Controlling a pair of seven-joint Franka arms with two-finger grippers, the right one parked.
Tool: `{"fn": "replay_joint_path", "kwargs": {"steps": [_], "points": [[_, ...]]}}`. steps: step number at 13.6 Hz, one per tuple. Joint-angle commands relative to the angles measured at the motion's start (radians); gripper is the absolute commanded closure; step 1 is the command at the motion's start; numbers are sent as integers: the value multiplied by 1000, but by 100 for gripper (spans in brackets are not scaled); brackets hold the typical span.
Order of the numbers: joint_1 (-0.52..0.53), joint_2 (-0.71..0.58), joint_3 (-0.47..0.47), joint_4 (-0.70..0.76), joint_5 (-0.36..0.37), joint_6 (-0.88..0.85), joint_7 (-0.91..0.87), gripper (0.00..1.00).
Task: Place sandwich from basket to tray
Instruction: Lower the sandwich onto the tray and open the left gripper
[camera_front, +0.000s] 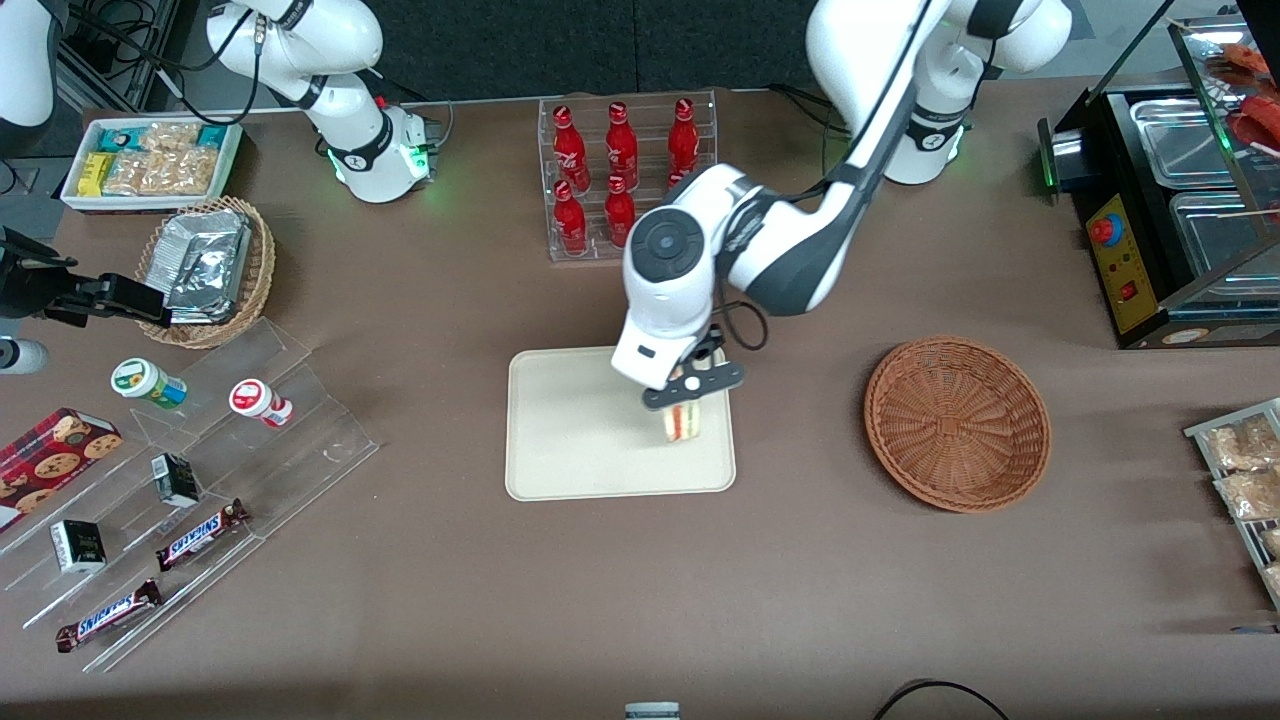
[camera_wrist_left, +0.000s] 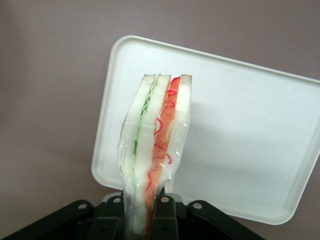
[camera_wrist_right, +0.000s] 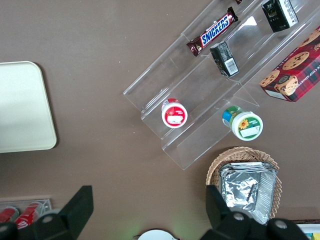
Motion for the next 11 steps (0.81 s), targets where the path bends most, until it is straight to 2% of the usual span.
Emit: {"fn": "replay_joint_path", "kwargs": {"steps": [1,4,6,11], "points": [[-50,71,17,45,33,46,3,100],[-73,129,15,42,66,87,20,100],[-82,157,15,38,69,89,92,100],[-99,194,17,36,69,128,88,100]]}}
